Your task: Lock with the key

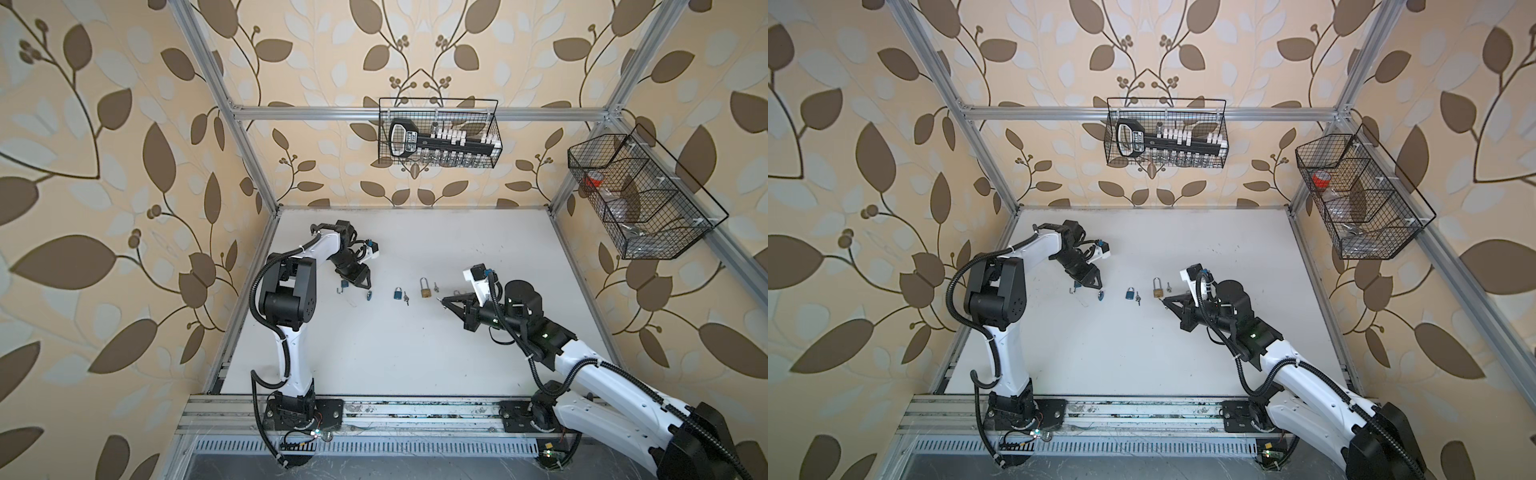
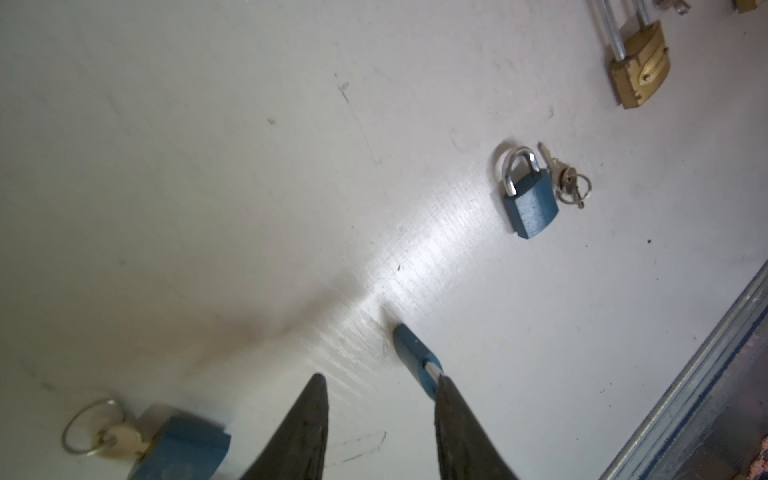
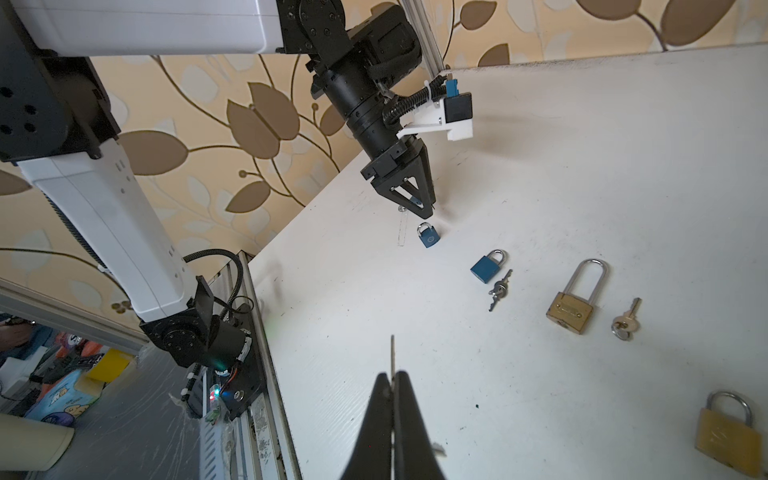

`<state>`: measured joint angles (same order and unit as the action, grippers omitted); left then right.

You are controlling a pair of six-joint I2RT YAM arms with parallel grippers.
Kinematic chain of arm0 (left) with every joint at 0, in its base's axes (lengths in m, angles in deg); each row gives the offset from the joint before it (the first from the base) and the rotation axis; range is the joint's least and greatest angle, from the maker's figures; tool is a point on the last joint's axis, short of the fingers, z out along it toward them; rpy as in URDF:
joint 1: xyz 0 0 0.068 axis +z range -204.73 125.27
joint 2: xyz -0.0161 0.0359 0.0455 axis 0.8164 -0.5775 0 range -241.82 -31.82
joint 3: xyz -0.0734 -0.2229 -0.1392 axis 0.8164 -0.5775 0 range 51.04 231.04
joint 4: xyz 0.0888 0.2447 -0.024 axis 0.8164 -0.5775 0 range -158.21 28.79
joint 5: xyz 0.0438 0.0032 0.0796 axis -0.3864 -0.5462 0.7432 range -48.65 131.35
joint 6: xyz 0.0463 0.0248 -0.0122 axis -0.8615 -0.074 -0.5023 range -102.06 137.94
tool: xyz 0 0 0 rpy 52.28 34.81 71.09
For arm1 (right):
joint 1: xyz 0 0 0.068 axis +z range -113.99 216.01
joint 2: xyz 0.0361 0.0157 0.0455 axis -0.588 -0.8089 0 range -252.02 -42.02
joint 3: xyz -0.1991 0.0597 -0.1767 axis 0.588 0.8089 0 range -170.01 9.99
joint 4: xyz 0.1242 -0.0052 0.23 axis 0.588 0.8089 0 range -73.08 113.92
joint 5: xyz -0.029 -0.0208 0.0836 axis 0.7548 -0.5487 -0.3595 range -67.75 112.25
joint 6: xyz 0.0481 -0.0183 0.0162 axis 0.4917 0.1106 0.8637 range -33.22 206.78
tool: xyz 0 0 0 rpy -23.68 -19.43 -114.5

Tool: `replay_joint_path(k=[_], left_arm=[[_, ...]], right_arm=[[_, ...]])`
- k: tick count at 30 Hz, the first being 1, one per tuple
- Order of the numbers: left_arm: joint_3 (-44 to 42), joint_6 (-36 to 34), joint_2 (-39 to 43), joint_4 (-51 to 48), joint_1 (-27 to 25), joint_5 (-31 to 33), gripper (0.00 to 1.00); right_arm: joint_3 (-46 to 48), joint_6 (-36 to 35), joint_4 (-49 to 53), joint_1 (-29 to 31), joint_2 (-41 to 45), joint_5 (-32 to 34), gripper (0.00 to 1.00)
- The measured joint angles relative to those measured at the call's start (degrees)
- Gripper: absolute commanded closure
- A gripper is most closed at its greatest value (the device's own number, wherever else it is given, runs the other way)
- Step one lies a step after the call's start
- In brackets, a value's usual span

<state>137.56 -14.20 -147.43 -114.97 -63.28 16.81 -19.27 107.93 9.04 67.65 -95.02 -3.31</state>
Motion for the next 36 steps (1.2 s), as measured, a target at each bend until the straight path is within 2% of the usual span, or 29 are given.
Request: replay_joint_path(k=[10, 13, 16, 20, 24, 27, 32, 36], left_arm=[[-3.6, 3.6, 1.8, 2.9, 0.0, 0.2, 0.6], [-6.3, 7.2, 5.5, 5.8, -0.3, -0.5, 0.58], [-11.5, 13.7, 11.5, 11.7, -1.2, -0.1, 0.54], [-18.8, 22.5, 19.4, 18.1, -5.2, 4.1, 0.52], [-20.5, 27.7, 20.3, 20.0, -9.9, 8.9, 0.52], [-21.3, 29.8, 20.3, 20.3, -11.7, 11.6, 0.54], [-21.3, 31.5, 20.0, 20.4, -12.1, 15.1, 0.57], [-21.3, 32.0, 18.4, 19.8, -12.5, 17.5, 0.59]], right_arm=[[0.0, -0.3, 0.0, 0.2, 0.0, -0.4, 1.0], [0.0, -0.3, 0.0, 0.2, 0.0, -0.4, 1.0], [0.0, -0.2, -0.1, 0.2, 0.0, -0.4, 1.0], [0.0, -0.2, -0.2, 0.2, 0.0, -0.4, 1.0], [0.0, -0.2, -0.2, 0.4, 0.0, -0.4, 1.0], [0.0, -0.9, 0.8, 1.0, 1.0, 1.3, 1.0], [-0.2, -3.8, 2.3, 4.0, 8.2, 8.3, 1.0], [-1.5, -5.5, 2.8, 4.2, 9.2, 11.3, 1.0]])
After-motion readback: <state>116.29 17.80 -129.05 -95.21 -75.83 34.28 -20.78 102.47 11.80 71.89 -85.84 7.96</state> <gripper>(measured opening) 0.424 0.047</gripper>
